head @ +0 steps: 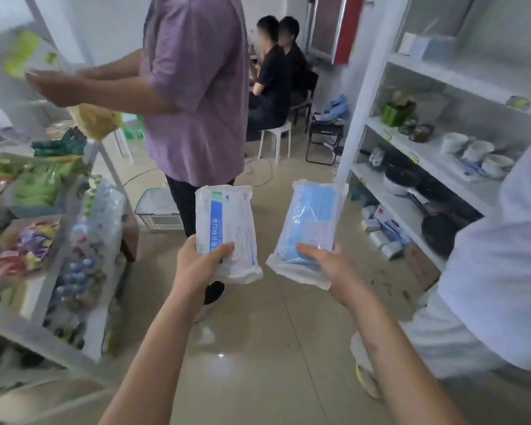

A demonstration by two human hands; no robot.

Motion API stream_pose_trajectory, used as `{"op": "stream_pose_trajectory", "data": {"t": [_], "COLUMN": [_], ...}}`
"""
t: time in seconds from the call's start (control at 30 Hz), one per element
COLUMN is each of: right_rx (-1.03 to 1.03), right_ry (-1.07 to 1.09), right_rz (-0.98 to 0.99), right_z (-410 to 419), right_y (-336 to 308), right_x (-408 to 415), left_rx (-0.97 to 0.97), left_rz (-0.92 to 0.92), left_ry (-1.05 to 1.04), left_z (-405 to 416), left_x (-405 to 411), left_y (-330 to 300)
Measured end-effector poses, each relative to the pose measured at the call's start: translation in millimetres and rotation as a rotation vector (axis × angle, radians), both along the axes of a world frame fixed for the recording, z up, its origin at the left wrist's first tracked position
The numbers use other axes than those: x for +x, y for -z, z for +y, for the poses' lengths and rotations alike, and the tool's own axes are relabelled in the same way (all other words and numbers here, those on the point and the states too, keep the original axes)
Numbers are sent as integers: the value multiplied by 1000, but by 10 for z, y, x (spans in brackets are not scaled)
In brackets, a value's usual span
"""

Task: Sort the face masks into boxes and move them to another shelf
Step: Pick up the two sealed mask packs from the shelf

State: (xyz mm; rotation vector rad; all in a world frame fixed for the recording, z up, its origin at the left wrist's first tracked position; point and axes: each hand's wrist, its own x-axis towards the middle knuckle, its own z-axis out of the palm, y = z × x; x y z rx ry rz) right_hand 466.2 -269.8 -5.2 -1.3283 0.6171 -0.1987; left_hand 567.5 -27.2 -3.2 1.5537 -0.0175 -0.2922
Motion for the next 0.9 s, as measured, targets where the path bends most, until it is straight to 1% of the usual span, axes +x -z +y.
{"op": "stream_pose_trajectory", "data": {"t": [0.2,0.33,0.73,0.9], "right_rx": [22,24,34,34], "right_ry": [-24,-12,86,110], "right_rz": [26,39,-25,-36], "right_z": [-614,-832,-1223,-1390], "right_y": [-32,-48,-299,-341], "right_x": [192,416,1588,1923], "left_rx": [-48,-75,-92,-78], "left_rz": [-19,-7,-15,9], "left_ry": [68,106,266,328], "left_z": [-759,-960,-1393,-1614], "left_x": [286,510,1983,2492], "left_y": [-117,-115,-166,-107]}}
